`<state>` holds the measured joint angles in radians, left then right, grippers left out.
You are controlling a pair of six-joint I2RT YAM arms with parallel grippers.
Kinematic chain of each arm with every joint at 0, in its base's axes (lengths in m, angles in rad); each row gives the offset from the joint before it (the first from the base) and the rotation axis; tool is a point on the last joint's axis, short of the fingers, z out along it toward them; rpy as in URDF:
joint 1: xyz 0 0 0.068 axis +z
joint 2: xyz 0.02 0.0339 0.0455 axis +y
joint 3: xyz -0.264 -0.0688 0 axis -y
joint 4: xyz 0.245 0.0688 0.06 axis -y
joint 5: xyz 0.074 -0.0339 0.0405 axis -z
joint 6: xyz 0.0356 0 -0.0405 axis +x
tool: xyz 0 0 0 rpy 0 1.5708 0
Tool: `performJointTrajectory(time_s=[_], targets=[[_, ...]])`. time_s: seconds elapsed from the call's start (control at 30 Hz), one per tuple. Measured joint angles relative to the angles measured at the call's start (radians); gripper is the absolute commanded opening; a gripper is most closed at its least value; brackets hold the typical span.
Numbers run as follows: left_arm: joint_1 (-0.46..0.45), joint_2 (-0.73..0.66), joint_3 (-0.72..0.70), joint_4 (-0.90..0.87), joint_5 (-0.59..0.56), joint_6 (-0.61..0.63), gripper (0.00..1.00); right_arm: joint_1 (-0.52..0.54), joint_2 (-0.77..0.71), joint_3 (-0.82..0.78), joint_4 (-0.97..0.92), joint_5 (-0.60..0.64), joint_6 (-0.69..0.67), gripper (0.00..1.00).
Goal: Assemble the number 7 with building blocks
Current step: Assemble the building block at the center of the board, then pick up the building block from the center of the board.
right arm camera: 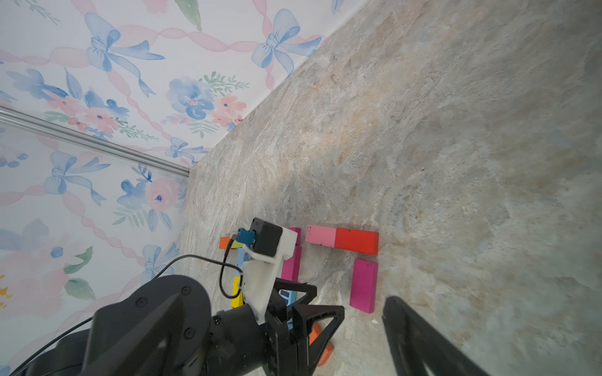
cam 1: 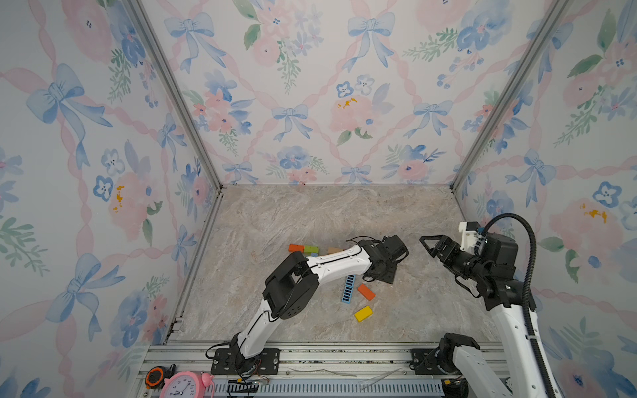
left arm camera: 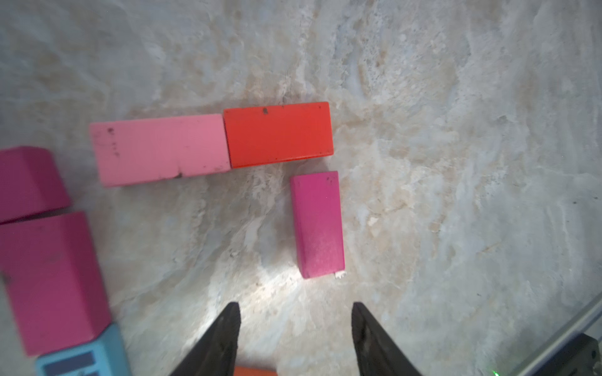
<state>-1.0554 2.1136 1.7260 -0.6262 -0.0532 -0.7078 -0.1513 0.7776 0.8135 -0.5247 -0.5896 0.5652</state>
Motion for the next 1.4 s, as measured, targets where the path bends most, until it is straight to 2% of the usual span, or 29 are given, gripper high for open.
performJointTrajectory(time_s=[0.1, 0.2, 0.3, 0.4, 0.5, 0.57, 0.67, 0.77, 0.87, 0.97, 1.17, 1.4], targets=[[0.003, -0.127, -0.092, 0.021, -0.019, 0.005, 0.59, 0.003, 0.008, 0.000, 0.026, -0.043, 0.031, 1.00], [0.024, -0.275, -0.236, 0.067, -0.019, 0.009, 0.59, 0.032, 0.035, 0.014, 0.003, -0.057, 0.025, 0.98], [0.084, -0.428, -0.397, 0.103, -0.011, 0.014, 0.58, 0.126, 0.084, 0.057, -0.055, -0.032, -0.013, 0.96], [0.182, -0.582, -0.532, 0.119, 0.002, 0.029, 0.59, 0.294, 0.143, 0.087, -0.089, 0.046, -0.045, 0.93], [0.315, -0.757, -0.633, 0.134, 0.041, 0.060, 0.59, 0.475, 0.230, 0.088, -0.108, 0.153, -0.061, 0.93], [0.436, -0.890, -0.692, 0.142, 0.084, 0.092, 0.60, 0.571, 0.301, 0.086, -0.110, 0.227, -0.063, 0.91], [0.647, -1.064, -0.763, 0.147, 0.168, 0.150, 0.61, 0.687, 0.405, 0.086, -0.111, 0.326, -0.076, 0.90], [0.826, -1.176, -0.824, 0.145, 0.264, 0.213, 0.61, 0.771, 0.516, 0.089, -0.113, 0.409, -0.096, 0.88], [0.945, -1.218, -0.877, 0.137, 0.356, 0.270, 0.61, 0.830, 0.610, 0.095, -0.121, 0.475, -0.114, 0.86], [1.000, -1.215, -0.919, 0.130, 0.423, 0.309, 0.61, 0.879, 0.672, 0.101, -0.124, 0.528, -0.129, 0.82], [1.011, -1.200, -0.956, 0.148, 0.497, 0.351, 0.61, 0.937, 0.735, 0.106, -0.119, 0.587, -0.147, 0.76], [1.011, -1.216, -1.025, 0.194, 0.510, 0.384, 0.61, 0.954, 0.801, 0.115, -0.104, 0.624, -0.156, 0.70]])
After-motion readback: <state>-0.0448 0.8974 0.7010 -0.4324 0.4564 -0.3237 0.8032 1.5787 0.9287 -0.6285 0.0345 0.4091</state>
